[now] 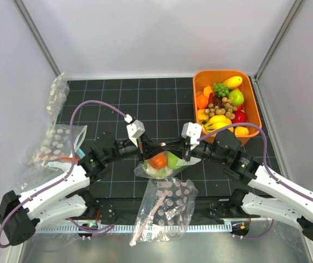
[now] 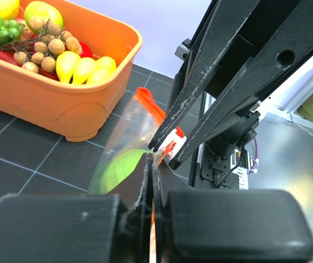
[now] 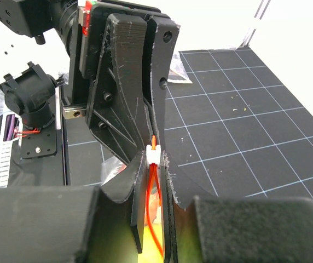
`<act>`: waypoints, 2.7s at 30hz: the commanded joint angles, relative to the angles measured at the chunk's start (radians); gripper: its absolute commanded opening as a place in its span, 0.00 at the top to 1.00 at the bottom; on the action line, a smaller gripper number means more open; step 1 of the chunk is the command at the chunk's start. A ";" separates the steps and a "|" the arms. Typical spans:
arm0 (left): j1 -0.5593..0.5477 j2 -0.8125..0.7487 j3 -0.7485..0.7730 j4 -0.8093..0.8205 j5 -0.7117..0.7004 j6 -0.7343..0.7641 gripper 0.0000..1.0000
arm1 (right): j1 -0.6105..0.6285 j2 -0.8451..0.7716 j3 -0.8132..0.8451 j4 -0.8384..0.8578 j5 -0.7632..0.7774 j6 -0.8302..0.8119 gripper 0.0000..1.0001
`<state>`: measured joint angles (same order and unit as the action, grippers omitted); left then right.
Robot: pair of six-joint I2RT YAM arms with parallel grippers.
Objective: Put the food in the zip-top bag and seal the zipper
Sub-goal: Zip the zipper food storage bag at the center of the board.
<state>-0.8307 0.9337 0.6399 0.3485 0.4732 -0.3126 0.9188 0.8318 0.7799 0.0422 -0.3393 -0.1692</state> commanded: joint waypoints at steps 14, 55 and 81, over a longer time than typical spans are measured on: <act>-0.002 -0.027 0.029 0.090 0.039 0.010 1.00 | 0.002 -0.034 0.015 0.076 -0.023 -0.012 0.47; 0.048 -0.510 -0.252 0.037 -0.881 -0.105 1.00 | 0.000 0.058 0.055 0.005 0.166 0.023 0.99; 0.044 -0.488 -0.289 0.112 -1.110 -0.212 0.98 | -0.001 0.041 0.019 0.027 0.559 0.065 0.99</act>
<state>-0.8047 0.3817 0.3103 0.3073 -0.6819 -0.6056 0.9298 0.8871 0.7803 0.0406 0.0879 -0.1177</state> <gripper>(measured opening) 0.015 0.185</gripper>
